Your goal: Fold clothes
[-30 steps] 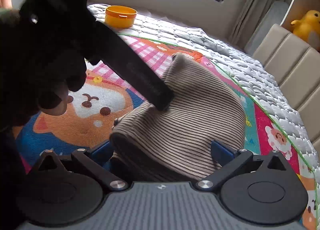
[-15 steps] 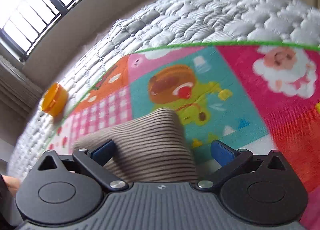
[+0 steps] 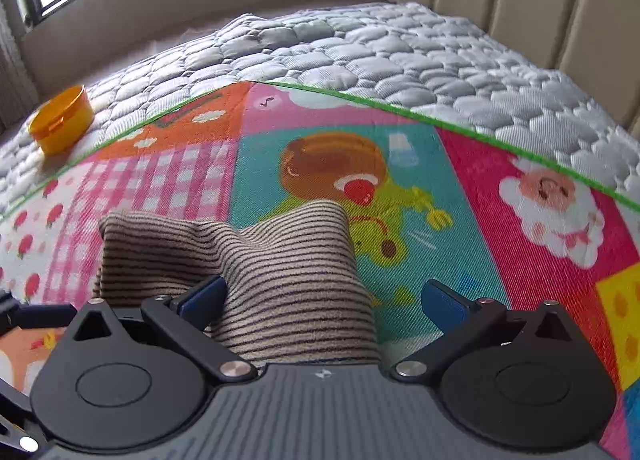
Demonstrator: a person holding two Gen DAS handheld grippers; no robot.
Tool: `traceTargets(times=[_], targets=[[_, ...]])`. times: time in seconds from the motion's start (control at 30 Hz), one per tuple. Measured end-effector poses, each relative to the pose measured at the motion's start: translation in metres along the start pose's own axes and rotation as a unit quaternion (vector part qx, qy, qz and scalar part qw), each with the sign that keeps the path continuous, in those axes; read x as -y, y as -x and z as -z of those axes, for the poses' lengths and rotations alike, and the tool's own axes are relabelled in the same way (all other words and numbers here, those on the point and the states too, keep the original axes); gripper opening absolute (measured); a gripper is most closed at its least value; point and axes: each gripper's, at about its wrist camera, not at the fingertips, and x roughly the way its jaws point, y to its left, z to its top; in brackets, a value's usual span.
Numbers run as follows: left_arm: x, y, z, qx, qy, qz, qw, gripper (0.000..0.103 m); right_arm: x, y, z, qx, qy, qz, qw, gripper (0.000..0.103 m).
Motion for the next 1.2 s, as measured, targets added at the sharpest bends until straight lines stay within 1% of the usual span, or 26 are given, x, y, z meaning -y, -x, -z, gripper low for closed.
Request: traceTargets(times=[0.07,0.1,0.2,0.23,0.27,0.33,0.37,0.4,0.47,0.53,0.57,0.63,0.7,0.73,0.77,0.83,0.87,0.93,0.97,1.0,1.07,1.1,1.13,1.17,1.2], targets=[[-0.001,-0.001,0.0,-0.001,0.001,-0.001,1.0,0.101,0.008,0.009,-0.001,-0.008,-0.026,-0.015,1.0,0.103],[-0.002,0.0,0.0,0.001,0.004,0.002,1.0,0.101,0.01,0.019,0.003,-0.007,-0.027,-0.02,0.999,0.103],[-0.006,0.014,-0.003,0.028,0.025,0.017,0.9991,0.099,0.016,0.053,0.034,-0.004,-0.015,-0.043,0.999,0.103],[-0.007,0.019,-0.005,0.039,0.034,0.022,0.9984,0.094,0.016,0.06,0.047,-0.008,-0.003,-0.044,0.999,0.103],[-0.008,0.025,-0.008,0.055,0.04,0.029,0.9973,0.092,0.014,0.061,0.059,-0.01,0.007,-0.038,0.999,0.103],[-0.002,0.035,-0.021,0.093,0.045,0.044,0.9937,0.092,0.012,0.06,0.081,-0.013,0.023,-0.022,0.999,0.103],[0.002,0.035,-0.03,0.105,0.043,0.047,0.9924,0.092,0.011,0.059,0.092,-0.015,0.032,-0.015,0.999,0.103],[0.006,0.03,-0.039,0.107,0.034,0.034,0.9931,0.092,0.011,0.058,0.097,-0.016,0.021,-0.017,1.0,0.103],[0.015,0.009,-0.056,0.095,0.004,-0.021,0.9953,0.092,0.016,0.057,0.098,-0.014,-0.007,-0.03,0.999,0.103],[0.016,-0.021,-0.063,0.061,-0.027,-0.083,0.9944,0.094,0.025,0.062,0.093,-0.01,-0.019,-0.047,0.999,0.103],[0.016,-0.032,-0.062,0.051,-0.044,-0.102,0.9925,0.099,0.029,0.064,0.09,-0.008,-0.026,-0.056,0.998,0.103],[0.018,-0.036,-0.055,0.053,-0.083,-0.117,0.9882,0.099,0.038,0.069,0.085,-0.004,-0.039,-0.073,0.997,0.103],[0.021,-0.017,-0.053,0.063,-0.093,-0.118,0.9866,0.098,0.046,0.074,0.08,0.0,-0.051,-0.09,0.995,0.103],[0.02,-0.004,-0.052,0.063,-0.087,-0.113,0.9879,0.097,0.05,0.076,0.077,0.002,-0.058,-0.099,0.993,0.103],[0.018,0.011,-0.05,0.057,-0.069,-0.095,0.9915,0.097,0.055,0.078,0.074,0.004,-0.064,-0.107,0.992,0.103],[0.014,0.032,-0.042,0.034,-0.029,-0.043,0.9981,0.097,0.065,0.073,0.073,0.011,-0.094,-0.108,0.99,0.103],[0.016,0.038,-0.034,0.017,-0.011,-0.014,0.9997,0.098,0.071,0.069,0.073,0.015,-0.111,-0.107,0.988,0.103],[0.02,0.047,-0.018,-0.018,0.02,0.041,0.9988,0.099,0.076,0.057,0.074,0.007,-0.137,-0.127,0.982,0.103],[0.027,0.044,-0.009,-0.034,0.024,0.057,0.9975,0.099,0.078,0.051,0.075,0.002,-0.15,-0.138,0.979,0.103],[0.034,0.039,-0.002,-0.046,0.022,0.065,0.9966,0.099,0.078,0.046,0.076,-0.004,-0.156,-0.15,0.976,0.102],[0.047,0.028,0.012,-0.066,0.015,0.074,0.995,0.098,0.073,0.039,0.076,-0.015,-0.144,-0.166,0.975,0.096],[0.051,0.021,0.016,-0.07,0.007,0.068,0.9952,0.095,0.07,0.037,0.076,-0.019,-0.13,-0.17,0.977,0.088],[0.055,0.014,0.02,-0.075,-0.002,0.061,0.9953,0.076,0.067,0.035,0.076,-0.023,-0.116,-0.173,0.978,0.083],[0.057,0.008,0.021,-0.077,-0.006,0.059,0.9952,0.07,0.064,0.034,0.075,-0.022,-0.109,-0.175,0.978,0.081],[0.055,0.003,0.019,-0.077,-0.002,0.063,0.995,0.07,0.063,0.033,0.074,-0.019,-0.104,-0.175,0.979,0.077]])
